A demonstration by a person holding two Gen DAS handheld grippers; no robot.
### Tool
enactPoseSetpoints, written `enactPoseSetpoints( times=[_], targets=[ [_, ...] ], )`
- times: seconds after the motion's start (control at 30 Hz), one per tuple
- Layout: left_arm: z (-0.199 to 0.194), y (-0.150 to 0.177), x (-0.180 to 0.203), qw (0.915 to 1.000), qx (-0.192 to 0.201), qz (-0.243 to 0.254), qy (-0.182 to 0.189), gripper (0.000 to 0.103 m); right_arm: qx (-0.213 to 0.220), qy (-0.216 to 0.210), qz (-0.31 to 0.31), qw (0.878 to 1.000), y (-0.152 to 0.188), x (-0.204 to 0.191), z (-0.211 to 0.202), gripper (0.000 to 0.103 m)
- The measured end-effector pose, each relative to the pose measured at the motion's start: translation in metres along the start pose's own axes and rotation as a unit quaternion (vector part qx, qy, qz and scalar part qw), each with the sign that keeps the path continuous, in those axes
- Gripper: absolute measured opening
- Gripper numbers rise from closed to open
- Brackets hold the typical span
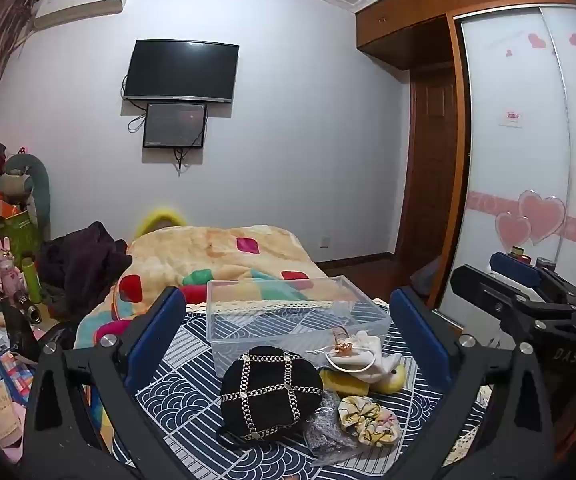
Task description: Organize soft objects
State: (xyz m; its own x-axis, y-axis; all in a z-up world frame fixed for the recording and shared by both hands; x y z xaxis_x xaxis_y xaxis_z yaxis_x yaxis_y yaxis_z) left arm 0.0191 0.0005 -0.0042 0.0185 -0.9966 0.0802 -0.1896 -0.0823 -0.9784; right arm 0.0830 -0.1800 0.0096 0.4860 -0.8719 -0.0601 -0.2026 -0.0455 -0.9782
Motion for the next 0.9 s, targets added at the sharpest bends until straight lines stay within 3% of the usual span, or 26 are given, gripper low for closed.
enactPoseSetpoints(
  times=[0.9],
  targets=[
    [-0.0051,-0.0022,0.0046,1.0,0.006,0.003,0.002,0.103,0.007,0.0,-0.003,1.0,-0.001,-0.0014,-0.0048,0.103]
  ],
)
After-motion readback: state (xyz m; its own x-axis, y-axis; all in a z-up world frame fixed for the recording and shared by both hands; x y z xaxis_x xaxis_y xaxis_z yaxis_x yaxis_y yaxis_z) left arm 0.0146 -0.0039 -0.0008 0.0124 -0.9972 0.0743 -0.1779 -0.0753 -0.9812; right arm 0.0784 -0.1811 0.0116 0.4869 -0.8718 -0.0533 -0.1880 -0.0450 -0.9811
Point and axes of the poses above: each gripper's, at about its wrist camera, not at the fingertips, and z roughly the way its jaws point, x to its right, y to its underside, the point moved 2 cm from there along z, roughly the way its jaws point, and after that the axes turned 1 degree about x, right-handed, at the moved point
